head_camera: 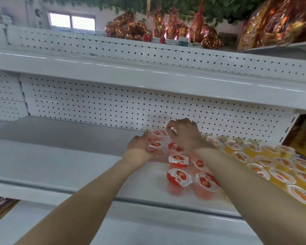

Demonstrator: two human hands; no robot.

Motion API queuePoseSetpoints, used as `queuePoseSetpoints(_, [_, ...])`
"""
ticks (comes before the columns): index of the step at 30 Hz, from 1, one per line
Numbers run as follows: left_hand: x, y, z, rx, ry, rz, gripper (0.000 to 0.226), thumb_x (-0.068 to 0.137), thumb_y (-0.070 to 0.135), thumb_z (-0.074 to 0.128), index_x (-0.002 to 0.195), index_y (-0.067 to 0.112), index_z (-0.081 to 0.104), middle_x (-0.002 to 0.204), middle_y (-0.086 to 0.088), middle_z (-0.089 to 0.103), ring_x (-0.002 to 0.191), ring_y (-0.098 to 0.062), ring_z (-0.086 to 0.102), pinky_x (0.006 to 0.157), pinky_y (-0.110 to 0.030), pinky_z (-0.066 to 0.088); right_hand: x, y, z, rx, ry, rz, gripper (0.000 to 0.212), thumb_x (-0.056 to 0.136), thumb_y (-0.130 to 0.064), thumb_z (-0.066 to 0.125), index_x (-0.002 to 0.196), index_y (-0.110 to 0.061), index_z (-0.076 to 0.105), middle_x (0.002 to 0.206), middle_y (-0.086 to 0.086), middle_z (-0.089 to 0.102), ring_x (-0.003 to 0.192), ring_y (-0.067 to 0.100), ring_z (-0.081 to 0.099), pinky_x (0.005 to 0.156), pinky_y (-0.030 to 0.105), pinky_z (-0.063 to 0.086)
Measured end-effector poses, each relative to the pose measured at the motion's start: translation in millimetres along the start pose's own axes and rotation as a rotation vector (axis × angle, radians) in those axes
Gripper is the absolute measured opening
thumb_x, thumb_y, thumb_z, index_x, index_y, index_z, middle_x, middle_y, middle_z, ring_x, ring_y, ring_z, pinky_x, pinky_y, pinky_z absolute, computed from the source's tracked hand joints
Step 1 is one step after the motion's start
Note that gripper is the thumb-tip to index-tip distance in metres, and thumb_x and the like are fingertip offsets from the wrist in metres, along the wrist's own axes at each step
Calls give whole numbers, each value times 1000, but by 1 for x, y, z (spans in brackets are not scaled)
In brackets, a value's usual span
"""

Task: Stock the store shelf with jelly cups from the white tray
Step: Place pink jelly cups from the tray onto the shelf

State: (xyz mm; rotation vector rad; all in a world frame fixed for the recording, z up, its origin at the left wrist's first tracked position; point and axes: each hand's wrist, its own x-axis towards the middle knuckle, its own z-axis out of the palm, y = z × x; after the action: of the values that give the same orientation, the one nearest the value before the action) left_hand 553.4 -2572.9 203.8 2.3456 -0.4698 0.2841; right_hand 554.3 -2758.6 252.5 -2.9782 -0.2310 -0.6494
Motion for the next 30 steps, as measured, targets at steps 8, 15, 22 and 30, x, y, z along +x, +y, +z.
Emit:
queuePoseSetpoints(8, [-6,0,-18,116,38,148,30,74,46,77,91,23,68,105,0,68,105,-23,57,89,-28,44,-29,-3,-12,-111,41,-37,29,100,-38,43,124,-28,58,124,-2,64,125,24,44,99,41,31])
queuePoseSetpoints(15, [-41,22,-45,178,187,371,28,87,36,65,112,22,65,114,1,65,110,-25,54,93,-31,41,-80,-16,-41,-165,154,-43,31,96,-36,52,123,-21,59,117,4,66,120,29,47,97,42,31])
queuePoseSetpoints(22, [-112,54,-38,86,224,553,29,89,30,65,116,22,64,113,-1,65,105,-26,56,93,-32,39,-181,-16,-77,-238,234,24,38,94,-41,45,120,-20,62,114,7,68,110,32,56,89,46,38])
queuePoseSetpoints(30, [-229,92,22,-37,77,595,37,89,29,65,124,18,60,121,-3,60,111,-26,52,95,-37,41,-349,7,-98,-283,246,156,37,94,-38,48,122,-19,61,113,6,67,107,35,56,88,45,38])
